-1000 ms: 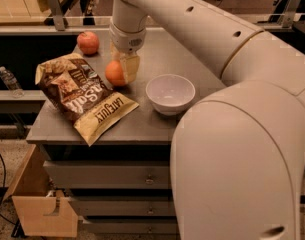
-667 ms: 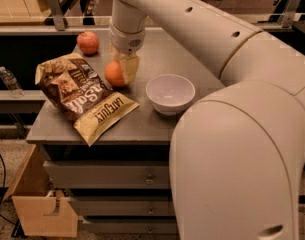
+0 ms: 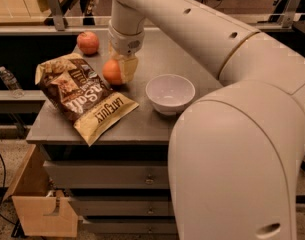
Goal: Move orange near brown chip bag
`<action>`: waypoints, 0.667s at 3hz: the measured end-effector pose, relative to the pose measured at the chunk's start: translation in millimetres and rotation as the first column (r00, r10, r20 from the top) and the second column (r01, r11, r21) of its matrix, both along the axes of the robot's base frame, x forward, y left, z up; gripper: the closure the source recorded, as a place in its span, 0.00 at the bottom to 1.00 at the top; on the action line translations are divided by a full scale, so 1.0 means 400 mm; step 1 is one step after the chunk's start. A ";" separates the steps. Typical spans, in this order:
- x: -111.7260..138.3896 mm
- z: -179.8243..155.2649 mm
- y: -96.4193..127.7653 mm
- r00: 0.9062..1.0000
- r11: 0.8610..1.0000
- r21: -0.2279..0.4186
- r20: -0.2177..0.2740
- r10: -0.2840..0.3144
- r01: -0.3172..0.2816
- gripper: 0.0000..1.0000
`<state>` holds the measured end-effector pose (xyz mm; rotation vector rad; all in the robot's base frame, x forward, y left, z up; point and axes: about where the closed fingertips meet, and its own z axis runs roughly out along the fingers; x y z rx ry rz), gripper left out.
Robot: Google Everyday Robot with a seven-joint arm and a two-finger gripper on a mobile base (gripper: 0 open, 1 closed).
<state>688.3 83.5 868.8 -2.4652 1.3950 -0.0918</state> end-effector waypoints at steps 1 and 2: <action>0.001 -0.005 0.003 1.000 1.000 0.000 -0.002 0.001 -0.001 0.00; 0.001 -0.006 0.003 1.000 1.000 -0.001 -0.002 0.001 -0.001 0.00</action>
Offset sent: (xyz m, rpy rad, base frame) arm 0.0003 0.0009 -0.0018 -0.0004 0.0014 0.0010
